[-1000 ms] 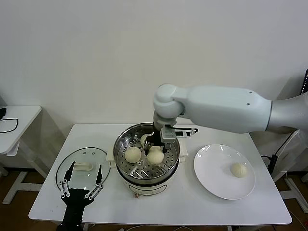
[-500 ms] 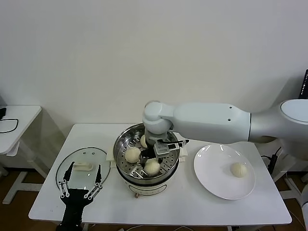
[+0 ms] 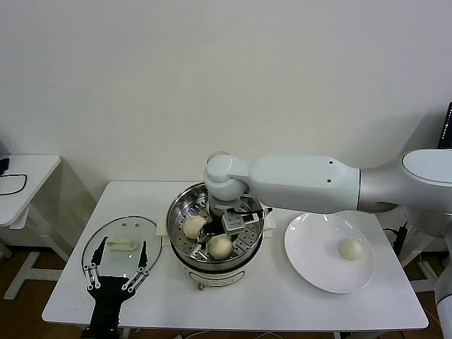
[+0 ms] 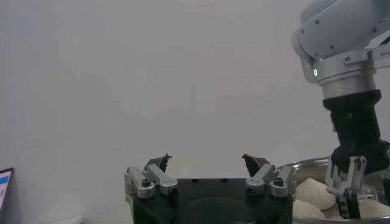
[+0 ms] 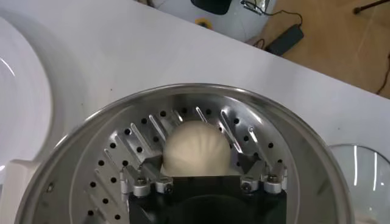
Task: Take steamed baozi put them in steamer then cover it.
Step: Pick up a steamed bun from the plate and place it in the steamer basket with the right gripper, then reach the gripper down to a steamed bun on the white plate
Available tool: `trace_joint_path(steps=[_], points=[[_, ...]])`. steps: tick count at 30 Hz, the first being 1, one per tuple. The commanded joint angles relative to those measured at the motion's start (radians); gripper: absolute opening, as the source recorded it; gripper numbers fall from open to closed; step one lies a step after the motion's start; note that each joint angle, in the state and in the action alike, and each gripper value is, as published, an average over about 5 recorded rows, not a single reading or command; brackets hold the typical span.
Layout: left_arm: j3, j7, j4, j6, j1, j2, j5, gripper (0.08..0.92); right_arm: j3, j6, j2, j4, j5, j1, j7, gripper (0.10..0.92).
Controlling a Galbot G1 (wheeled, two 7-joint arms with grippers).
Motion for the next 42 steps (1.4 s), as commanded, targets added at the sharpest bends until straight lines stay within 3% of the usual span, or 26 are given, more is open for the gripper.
trace_joint_path(steps=[1, 7, 13, 20, 30, 42], points=[[-0.001, 0.001, -0.002, 0.004, 0.000, 0.001, 0.001, 0.823, 0.137, -0.026, -0.097, -0.001, 0.096, 0.065, -0.078, 0.823], [-0.004, 0.002, -0.004, 0.008, -0.002, 0.006, 0.004, 0.823, 0.161, -0.117, -0.233, -0.103, 0.247, 0.160, -0.206, 0.823], [-0.001, 0.001, -0.006, 0.007, -0.004, 0.007, 0.004, 0.823, 0.046, -0.425, -0.388, -0.289, 0.489, 0.216, -0.184, 0.823], [0.001, 0.001, -0.008, 0.006, -0.008, 0.008, 0.003, 0.823, -0.081, -0.631, -0.528, -0.443, 0.583, 0.148, -0.153, 0.823], [0.004, 0.000, -0.001, 0.010, -0.013, 0.007, 0.003, 0.823, -0.154, -0.712, -0.662, -0.383, 0.576, -0.048, -0.009, 0.823], [-0.001, -0.001, 0.003, 0.009, -0.010, 0.003, 0.003, 0.823, -0.046, -0.716, -0.635, -0.442, 0.492, -0.222, 0.051, 0.823]])
